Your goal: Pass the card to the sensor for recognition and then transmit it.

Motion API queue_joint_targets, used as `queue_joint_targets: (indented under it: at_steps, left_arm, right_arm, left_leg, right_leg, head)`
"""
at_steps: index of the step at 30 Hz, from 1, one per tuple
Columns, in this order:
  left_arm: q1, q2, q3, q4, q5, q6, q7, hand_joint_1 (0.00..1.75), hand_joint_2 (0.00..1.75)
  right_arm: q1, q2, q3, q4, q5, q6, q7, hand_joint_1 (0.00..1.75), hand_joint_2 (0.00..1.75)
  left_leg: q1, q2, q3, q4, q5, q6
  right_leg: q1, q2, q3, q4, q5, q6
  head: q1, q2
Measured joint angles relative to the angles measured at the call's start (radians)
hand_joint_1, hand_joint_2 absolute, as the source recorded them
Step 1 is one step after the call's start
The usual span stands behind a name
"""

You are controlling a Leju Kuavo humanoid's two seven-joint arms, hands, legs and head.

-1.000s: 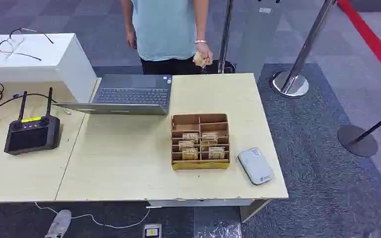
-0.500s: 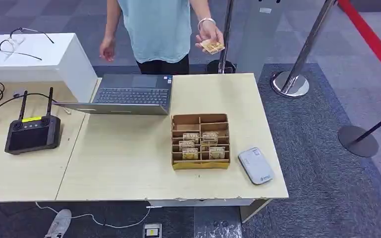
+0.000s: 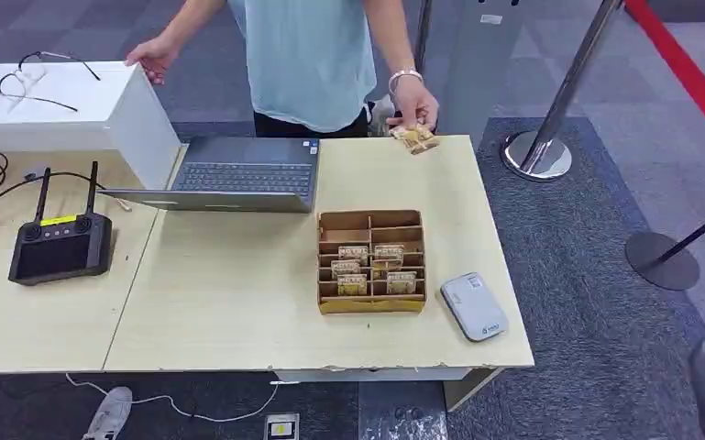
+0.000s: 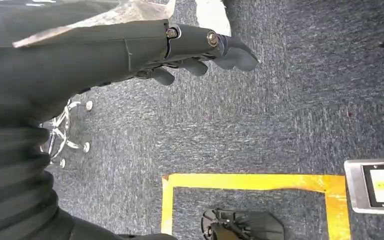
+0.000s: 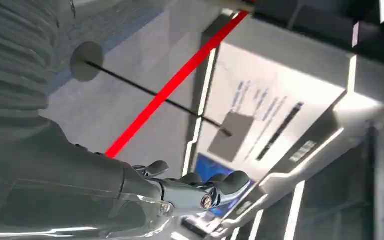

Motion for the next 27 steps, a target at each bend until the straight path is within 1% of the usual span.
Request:
queue_joint_targets:
  at_steps: [5,10,12,14,17,18,21,22,23,26,27]
  left_arm:
    - [0.0,0.0,0.0,0.0,0.002,0.0,0.0,0.0,1.75]
    - [0.0,0.0,0.0,0.0,0.002,0.0,0.0,0.0,1.75]
    - [0.0,0.0,0.0,0.0,0.002,0.0,0.0,0.0,1.75]
    - [0.0,0.0,0.0,0.0,0.002,0.0,0.0,0.0,1.75]
    - [0.0,0.0,0.0,0.0,0.0,0.0,-0.002,0.0,1.75]
    - [0.0,0.0,0.0,0.0,-0.002,0.0,-0.004,0.0,1.75]
    - [-0.001,0.0,0.0,0.0,-0.01,-0.002,-0.009,0.0,1.75]
    - [-0.001,0.0,0.0,0.0,-0.012,-0.003,-0.012,0.0,1.75]
    - [-0.001,0.0,0.0,0.0,-0.015,-0.003,-0.014,0.0,1.75]
    - [-0.003,0.0,0.0,0.0,-0.021,-0.008,-0.018,0.0,1.75]
    - [-0.003,0.0,0.0,0.0,-0.023,-0.009,-0.018,0.0,1.75]
  right_arm:
    - [0.01,-0.024,0.053,-0.037,0.006,0.0,0.005,0.0,1.75]
    - [0.015,-0.041,0.09,-0.059,0.007,0.0,0.009,0.0,1.75]
    - [0.015,-0.047,0.1,-0.064,0.016,0.0,0.015,0.0,1.75]
    - [0.018,-0.058,0.119,-0.076,0.051,0.0,0.038,0.0,1.75]
    - [0.022,-0.09,0.166,-0.093,0.163,0.0,0.106,0.0,1.75]
    - [0.021,-0.105,0.184,-0.097,0.235,0.0,0.15,0.0,1.75]
    - [0.004,-0.167,0.258,-0.105,0.458,0.0,0.321,0.0,1.75]
    - [-0.006,-0.192,0.288,-0.105,0.519,0.0,0.372,0.1,1.75]
    - [-0.02,-0.219,0.323,-0.104,0.596,0.0,0.436,1.22,1.75]
    - [-0.067,-0.313,0.434,-0.098,0.786,0.0,0.615,1.22,1.75]
    - [-0.082,-0.339,0.466,-0.094,0.817,0.0,0.651,1.22,1.75]
  left_leg:
    - [0.0,0.0,0.0,0.0,0.0,0.0]
    - [0.0,0.0,0.0,0.0,0.0,0.0]
    - [0.0,0.0,0.0,0.0,0.0,0.0]
    - [0.0,0.0,0.0,0.0,0.0,0.0]
    - [0.0,0.0,0.0,0.0,0.0,0.0]
    - [0.0,0.0,0.0,0.0,0.0,0.0]
    - [0.0,0.0,0.0,0.0,0.0,0.0]
    - [0.0,0.0,0.0,0.0,0.0,0.0]
    - [0.0,0.0,-0.001,0.0,0.0,0.0]
    - [0.0,0.0,0.0,0.0,0.0,0.0]
    - [0.0,0.0,0.0,0.0,0.0,0.0]
  right_leg:
    - [0.0,0.0,0.0,0.0,0.0,0.0]
    - [0.0,0.0,0.0,0.0,0.0,0.0]
    - [0.0,0.0,0.0,0.0,0.0,0.0]
    - [0.0,0.0,0.0,0.0,0.0,0.0]
    - [0.0,0.0,0.0,0.0,0.0,0.0]
    - [0.0,0.0,0.0,0.0,0.0,0.0]
    - [0.0,0.0,0.0,0.0,0.0,0.0]
    - [0.0,0.0,0.0,0.0,0.0,0.0]
    - [0.0,0.0,0.0,0.0,0.0,0.0]
    - [0.0,0.0,0.0,0.0,0.0,0.0]
    - [0.0,0.0,0.0,0.0,0.0,0.0]
  head:
    - [0.0,0.0]
    - [0.0,0.0]
    - [0.0,0.0]
    - [0.0,0.0]
    - [0.0,0.0]
    - [0.0,0.0]
    - [0.0,0.0]
    - [0.0,0.0]
    - [0.0,0.0]
    - [0.001,0.0]
    - [0.0,0.0]
